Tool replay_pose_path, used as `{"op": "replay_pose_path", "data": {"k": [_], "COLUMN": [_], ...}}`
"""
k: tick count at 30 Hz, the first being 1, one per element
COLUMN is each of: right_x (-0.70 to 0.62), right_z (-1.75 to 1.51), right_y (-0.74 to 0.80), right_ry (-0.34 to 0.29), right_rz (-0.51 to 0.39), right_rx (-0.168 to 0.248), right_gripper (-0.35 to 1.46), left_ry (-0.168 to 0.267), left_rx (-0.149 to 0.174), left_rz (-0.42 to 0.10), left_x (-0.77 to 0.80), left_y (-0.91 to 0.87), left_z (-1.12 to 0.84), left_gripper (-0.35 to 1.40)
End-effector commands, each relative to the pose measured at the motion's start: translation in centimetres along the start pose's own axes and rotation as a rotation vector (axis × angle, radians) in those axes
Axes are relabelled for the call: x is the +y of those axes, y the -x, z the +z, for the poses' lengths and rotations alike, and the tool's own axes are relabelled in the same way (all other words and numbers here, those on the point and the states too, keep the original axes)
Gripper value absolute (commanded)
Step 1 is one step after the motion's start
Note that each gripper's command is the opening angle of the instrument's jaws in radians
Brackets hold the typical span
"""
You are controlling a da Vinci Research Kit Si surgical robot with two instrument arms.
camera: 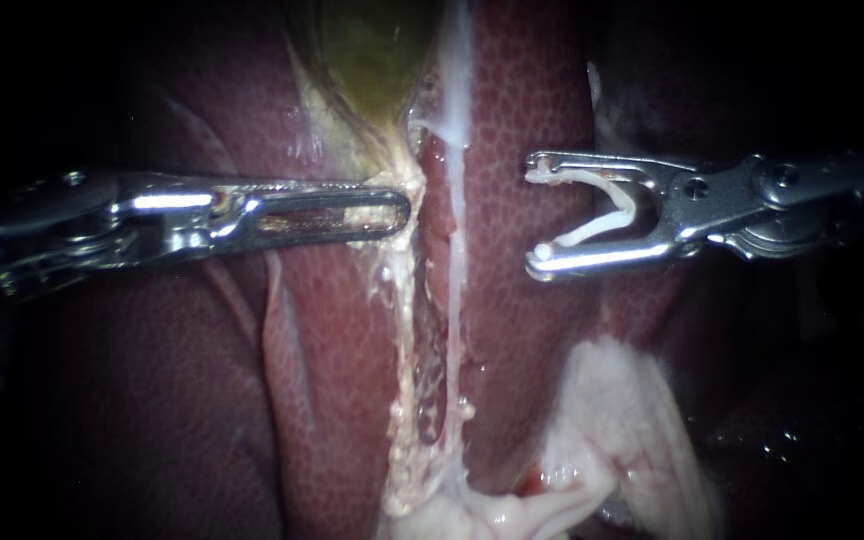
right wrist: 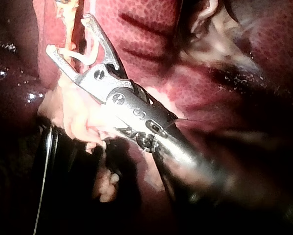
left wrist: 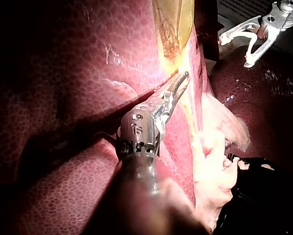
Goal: Clipping first clip left tube
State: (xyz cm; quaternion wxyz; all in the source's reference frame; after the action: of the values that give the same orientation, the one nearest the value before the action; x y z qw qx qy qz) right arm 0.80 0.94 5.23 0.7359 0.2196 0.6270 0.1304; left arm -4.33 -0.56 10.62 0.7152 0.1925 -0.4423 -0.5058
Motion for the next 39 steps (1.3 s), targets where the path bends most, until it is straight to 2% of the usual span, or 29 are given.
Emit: {"op": "replay_pose_path", "data": {"k": [1, 12, 18, 21, 27, 34, 39], "right_x": [0.0, 0.01, 0.01, 0.01, 0.01, 0.02, 0.02], "right_z": [0.0, 0.0, 0.0, 0.0, 0.0, 0.0, 0.0], "right_y": [0.0, 0.02, 0.03, 0.03, 0.05, 0.05, 0.05], "right_ry": [0.0, 0.0, 0.001, 0.001, 0.001, 0.001, 0.001], "right_rz": [0.0, -0.001, -0.001, -0.001, -0.002, -0.002, -0.002], "right_rx": [0.0, 0.0, 0.0, -0.001, -0.001, -0.001, -0.001], "right_gripper": [0.6, 0.6, 0.6, 0.6, 0.6, 0.6, 0.6], "left_ry": [-0.001, -0.003, -0.01, -0.015, 0.006, 0.021, 0.026], "left_rx": [0.0, 0.001, 0.006, 0.01, 0.007, -0.023, -0.03], "left_rz": [0.0, 0.001, -0.001, -0.005, -0.016, -0.033, -0.034], "left_x": [0.0, 0.01, 0.0, -0.03, -0.04, -0.04, -0.02], "left_y": [0.0, -0.01, 0.03, 0.11, 0.33, 0.6, 0.69], "left_z": [0.0, -0.04, -0.17, -0.28, -0.56, -0.86, -0.96], "left_gripper": [-0.35, -0.35, -0.35, -0.35, -0.35, -0.35, -0.35]}}
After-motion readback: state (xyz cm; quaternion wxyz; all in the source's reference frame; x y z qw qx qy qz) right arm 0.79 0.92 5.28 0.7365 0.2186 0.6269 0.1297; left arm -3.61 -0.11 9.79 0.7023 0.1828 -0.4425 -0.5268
